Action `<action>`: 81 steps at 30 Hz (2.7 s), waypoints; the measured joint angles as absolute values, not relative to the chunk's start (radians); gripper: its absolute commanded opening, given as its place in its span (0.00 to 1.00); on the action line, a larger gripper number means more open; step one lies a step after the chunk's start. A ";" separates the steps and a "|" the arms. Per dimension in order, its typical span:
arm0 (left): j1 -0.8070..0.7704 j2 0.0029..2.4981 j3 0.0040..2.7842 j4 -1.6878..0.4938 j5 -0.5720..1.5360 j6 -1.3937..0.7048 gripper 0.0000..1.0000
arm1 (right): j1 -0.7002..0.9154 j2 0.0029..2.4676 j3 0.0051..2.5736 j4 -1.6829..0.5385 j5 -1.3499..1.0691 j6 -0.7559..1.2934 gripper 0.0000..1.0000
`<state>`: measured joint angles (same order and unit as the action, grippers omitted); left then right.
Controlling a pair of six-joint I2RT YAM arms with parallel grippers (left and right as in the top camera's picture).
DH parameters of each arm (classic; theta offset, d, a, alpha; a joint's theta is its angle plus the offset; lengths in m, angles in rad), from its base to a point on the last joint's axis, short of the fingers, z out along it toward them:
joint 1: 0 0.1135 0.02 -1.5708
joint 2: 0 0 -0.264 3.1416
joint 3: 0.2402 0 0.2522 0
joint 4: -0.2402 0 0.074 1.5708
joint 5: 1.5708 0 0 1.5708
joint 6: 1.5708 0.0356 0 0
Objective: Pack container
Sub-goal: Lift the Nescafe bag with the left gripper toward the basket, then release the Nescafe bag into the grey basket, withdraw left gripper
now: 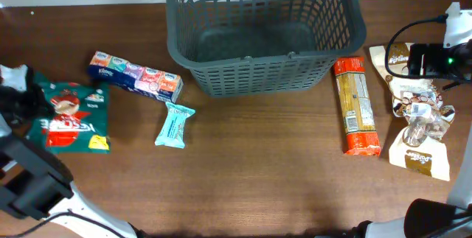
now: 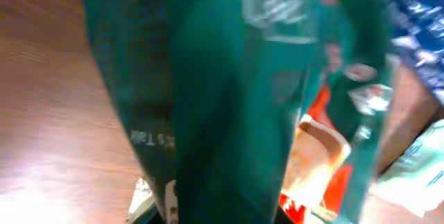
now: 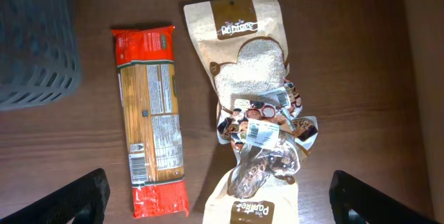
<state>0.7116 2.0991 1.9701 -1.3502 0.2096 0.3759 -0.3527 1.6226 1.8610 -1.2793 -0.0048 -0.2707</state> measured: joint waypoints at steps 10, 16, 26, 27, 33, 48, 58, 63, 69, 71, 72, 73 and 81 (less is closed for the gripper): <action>0.591 1.861 2.017 -1.361 0.194 0.369 0.02 | -0.353 1.623 1.861 -1.279 -0.005 -0.270 0.99; 0.494 1.755 2.018 -1.311 0.198 0.368 0.02 | -0.353 1.623 1.861 -1.279 -0.005 -0.271 0.99; 0.388 1.600 2.101 -1.047 0.291 0.327 0.02 | -0.353 1.623 1.861 -1.279 -0.005 -0.270 0.99; 0.381 1.589 2.112 -1.025 0.324 0.325 0.02 | -0.353 1.623 1.861 -1.279 -0.005 -0.271 0.99; 0.309 1.552 2.146 -0.866 0.529 0.310 0.02 | -0.353 1.623 1.861 -1.279 -0.005 -0.271 0.99; -0.013 1.674 2.147 -0.648 0.700 0.322 0.02 | -0.353 1.623 1.861 -1.279 -0.005 -0.271 0.99; -0.159 1.975 2.147 -0.664 0.667 0.333 0.01 | -0.353 1.623 1.861 -1.279 -0.005 -0.270 0.99; -0.233 2.057 2.146 -0.717 0.567 0.334 0.02 | -0.353 1.623 1.861 -1.279 -0.005 -0.270 0.99; -0.286 2.086 2.146 -0.755 0.511 0.337 0.04 | -0.353 1.623 1.861 -1.279 -0.005 -0.270 0.99; -0.290 2.089 2.146 -0.756 0.503 0.337 0.28 | -0.353 1.623 1.861 -1.279 -0.005 -0.270 0.99; -0.289 2.089 2.146 -0.756 0.501 0.337 0.47 | -0.353 1.623 1.861 -1.279 -0.005 -0.271 0.99; -0.289 2.089 2.146 -0.750 0.501 0.329 0.70 | -0.353 1.623 1.861 -1.279 -0.005 -0.270 0.99; -0.269 2.079 2.225 -0.795 0.505 0.277 0.79 | -0.353 1.623 1.861 -1.279 -0.005 -0.270 0.99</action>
<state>-0.2691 2.0792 2.2246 -0.7948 0.5045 0.2771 -0.3527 1.6226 1.8610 -1.2793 -0.0048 -0.2703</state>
